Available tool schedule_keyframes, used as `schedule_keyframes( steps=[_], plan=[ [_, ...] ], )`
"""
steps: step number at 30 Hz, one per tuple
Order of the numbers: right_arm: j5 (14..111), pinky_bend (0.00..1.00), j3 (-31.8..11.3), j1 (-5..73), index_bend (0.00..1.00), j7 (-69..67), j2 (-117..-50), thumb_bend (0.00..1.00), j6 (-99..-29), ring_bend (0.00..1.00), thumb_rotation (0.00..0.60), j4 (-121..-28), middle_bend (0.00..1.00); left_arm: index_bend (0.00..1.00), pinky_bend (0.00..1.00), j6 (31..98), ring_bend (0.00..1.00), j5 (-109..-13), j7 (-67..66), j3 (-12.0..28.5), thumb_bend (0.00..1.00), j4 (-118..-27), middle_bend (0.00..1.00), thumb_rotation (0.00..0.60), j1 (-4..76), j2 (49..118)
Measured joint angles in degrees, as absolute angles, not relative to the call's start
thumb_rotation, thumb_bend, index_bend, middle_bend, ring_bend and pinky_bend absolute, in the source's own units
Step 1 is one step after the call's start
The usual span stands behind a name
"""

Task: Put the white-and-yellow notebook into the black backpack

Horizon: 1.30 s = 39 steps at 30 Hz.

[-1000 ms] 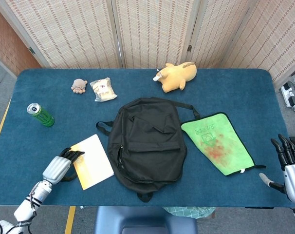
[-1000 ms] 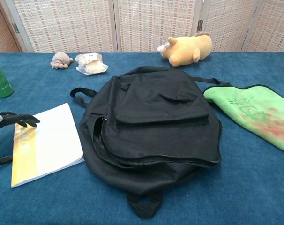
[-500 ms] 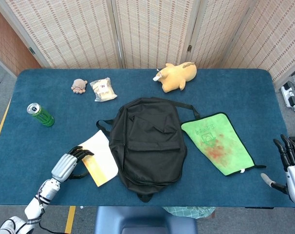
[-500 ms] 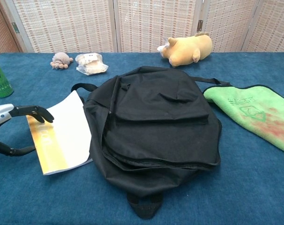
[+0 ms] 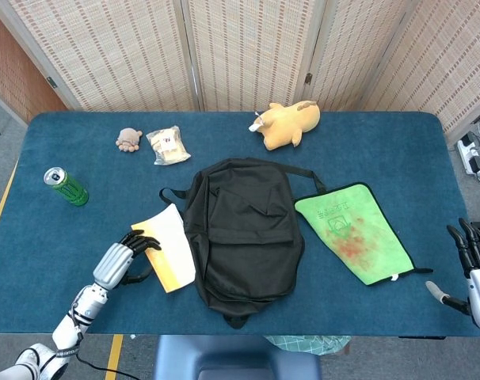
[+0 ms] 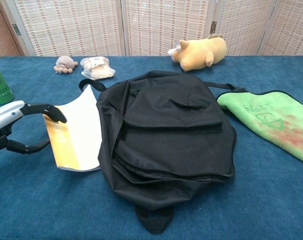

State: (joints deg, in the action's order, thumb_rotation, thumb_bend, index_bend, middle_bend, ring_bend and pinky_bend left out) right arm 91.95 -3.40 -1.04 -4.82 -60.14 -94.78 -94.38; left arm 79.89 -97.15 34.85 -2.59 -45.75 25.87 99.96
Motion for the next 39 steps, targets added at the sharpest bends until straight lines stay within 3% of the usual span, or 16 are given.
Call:
schedule_keyframes(
  steps=[27,39],
  plan=[
    [91.95,0.0,-3.55,-0.83,0.0,-4.96,-60.17,0.0,-94.4,0.01,0.6,-94.54,0.02,0.68,0.22,82.96,0.39,-95.77,35.21,-2.1,0.5,-41.87,0.44,0.6,25.35,103.02],
    [93.68,0.0,-2.99,0.73,0.0,-4.25,-60.5,0.0,-92.21,0.02,0.6,-95.39,0.02,0.73,0.25,92.4,0.46,-95.41,34.02,-0.28,0.52,-40.63,0.53,0.6,22.84,102.19]
  ],
)
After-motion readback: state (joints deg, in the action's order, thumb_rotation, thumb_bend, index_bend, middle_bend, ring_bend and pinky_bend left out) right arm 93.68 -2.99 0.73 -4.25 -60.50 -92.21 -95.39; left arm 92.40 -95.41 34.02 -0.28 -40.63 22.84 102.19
